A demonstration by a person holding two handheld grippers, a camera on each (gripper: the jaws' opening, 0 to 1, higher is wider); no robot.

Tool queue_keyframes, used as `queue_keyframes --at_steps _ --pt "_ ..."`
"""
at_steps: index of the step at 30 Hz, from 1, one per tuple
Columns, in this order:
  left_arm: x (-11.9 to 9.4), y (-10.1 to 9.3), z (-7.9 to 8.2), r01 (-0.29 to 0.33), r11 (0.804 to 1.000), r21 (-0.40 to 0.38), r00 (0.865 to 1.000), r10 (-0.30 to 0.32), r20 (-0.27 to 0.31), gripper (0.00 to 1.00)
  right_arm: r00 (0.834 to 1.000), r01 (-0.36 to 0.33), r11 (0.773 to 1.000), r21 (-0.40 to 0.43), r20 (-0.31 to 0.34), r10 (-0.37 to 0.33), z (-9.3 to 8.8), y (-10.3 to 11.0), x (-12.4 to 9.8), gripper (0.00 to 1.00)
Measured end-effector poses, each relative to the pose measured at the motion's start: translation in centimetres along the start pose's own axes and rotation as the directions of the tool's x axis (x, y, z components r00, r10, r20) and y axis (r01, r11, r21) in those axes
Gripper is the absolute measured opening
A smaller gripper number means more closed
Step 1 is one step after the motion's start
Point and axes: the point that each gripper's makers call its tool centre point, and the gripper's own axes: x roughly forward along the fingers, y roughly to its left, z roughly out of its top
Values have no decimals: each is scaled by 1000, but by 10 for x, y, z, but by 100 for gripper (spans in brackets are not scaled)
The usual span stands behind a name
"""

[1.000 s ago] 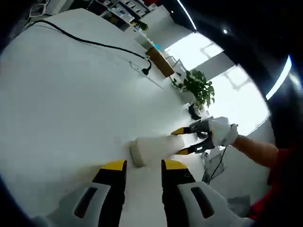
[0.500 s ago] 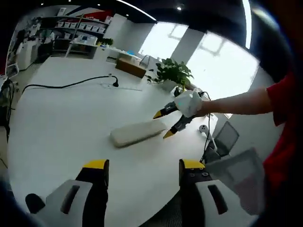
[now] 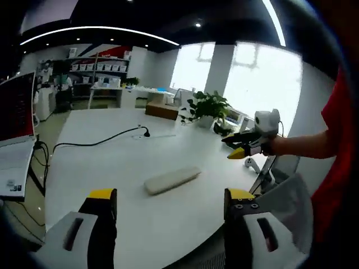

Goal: Arrange the utensils inside the cutlery case until each visible utensil rests in its matching compartment.

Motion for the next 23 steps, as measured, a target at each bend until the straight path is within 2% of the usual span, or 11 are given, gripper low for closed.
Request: queue_keyframes --at_steps 1,5,7,8,10,11,12,15,18,21,23 --pt "-6 -4 7 -15 1000 4 999 15 29 83 998 5 999 50 63 -8 13 3 -18 59" --pt "-30 -15 28 -65 998 -5 991 65 115 96 976 25 990 137 213 -54 46 11 -69 65" --pt "-43 -24 35 -65 998 -13 988 66 140 97 959 52 988 148 268 -91 58 13 -94 69" --pt "-49 -27 37 -68 998 -6 987 69 146 97 945 44 986 160 313 -93 66 18 -106 70" --pt "-60 -33 41 -90 995 32 983 83 165 99 927 45 985 166 361 -103 74 24 -122 74" --pt "-65 -37 41 -96 994 42 982 88 167 100 918 57 989 136 382 -105 77 29 -130 77" --pt "-67 -40 40 -101 994 45 982 92 166 100 915 77 993 91 389 -106 76 35 -133 82" --pt "-67 -50 34 -92 994 61 985 82 151 100 929 92 995 44 355 -102 65 44 -129 94" --pt "-59 -51 27 -84 994 73 990 75 122 100 950 94 993 67 291 -110 51 45 -121 88" --pt "-59 -50 31 -81 995 64 990 73 125 100 944 118 992 35 305 -123 56 44 -119 85" --pt "-61 -48 39 -88 993 74 987 77 141 99 949 148 989 -18 283 -137 54 41 -119 84"
